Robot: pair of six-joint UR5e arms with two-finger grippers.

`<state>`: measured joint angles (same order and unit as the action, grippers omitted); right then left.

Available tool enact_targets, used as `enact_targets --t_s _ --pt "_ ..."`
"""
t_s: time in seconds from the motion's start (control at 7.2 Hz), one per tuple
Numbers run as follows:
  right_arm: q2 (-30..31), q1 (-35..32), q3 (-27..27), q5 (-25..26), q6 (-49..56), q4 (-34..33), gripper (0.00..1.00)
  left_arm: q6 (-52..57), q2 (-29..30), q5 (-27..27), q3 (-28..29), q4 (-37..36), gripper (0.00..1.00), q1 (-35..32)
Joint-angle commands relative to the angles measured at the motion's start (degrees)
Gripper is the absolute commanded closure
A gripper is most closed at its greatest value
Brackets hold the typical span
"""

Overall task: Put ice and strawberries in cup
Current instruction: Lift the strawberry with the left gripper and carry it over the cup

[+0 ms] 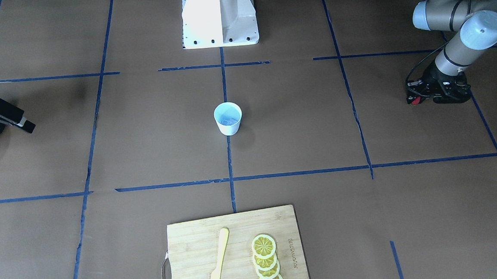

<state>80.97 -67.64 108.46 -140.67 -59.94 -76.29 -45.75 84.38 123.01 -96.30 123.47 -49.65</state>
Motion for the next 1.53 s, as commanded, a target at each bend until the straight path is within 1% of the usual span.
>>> enact_targets --t_s 0.0,0.14,0.28,0.42,0.56,0.69,0.83,0.97,1.11,1.39 --pt "0.07 -0.21 0.0 0.04 0.09 0.0 0.0 -2.3 0.78 1.08 -9.81 -0.94 1.0 -0.01" --pt "0.16 -0.12 0.17 0.04 0.0 0.0 0.0 -11.72 7.48 3.52 -11.96 -0.95 1.0 0.08" --pt "0.42 -0.21 0.26 0.04 0.0 0.0 0.0 -20.17 15.99 4.16 -12.16 -1.03 1.0 2.52" --pt "1.81 -0.38 0.52 0.21 0.18 0.26 0.0 -28.87 25.04 2.25 -10.33 -2.17 1.0 10.63" --pt "2.78 -1.69 0.61 0.13 2.35 0.26 0.0 -31.65 34.52 -4.73 -7.53 -8.88 1.0 14.89" --pt "4.53 -2.23 0.44 0.13 5.68 0.18 0.0 -31.76 40.36 -9.85 -5.07 -13.38 1.0 19.02" --pt "4.64 -2.32 0.52 0.13 6.32 0.09 0.0 -31.77 44.6 -14.42 -1.3 -13.43 1.0 20.72" --pt "4.73 -2.32 0.61 0.13 6.33 0.09 0.0 -31.33 45.6 -15.16 1.35 -13.43 1.0 20.73" --pt "4.73 -2.32 0.61 0.13 6.33 0.09 0.0 -31.24 46.3 -15.26 2.51 -13.34 0.96 20.73" --pt "4.73 -2.32 0.79 -0.13 6.33 0.09 0.0 -31.24 46.66 -16.39 2.69 -13.34 0.9 20.73"
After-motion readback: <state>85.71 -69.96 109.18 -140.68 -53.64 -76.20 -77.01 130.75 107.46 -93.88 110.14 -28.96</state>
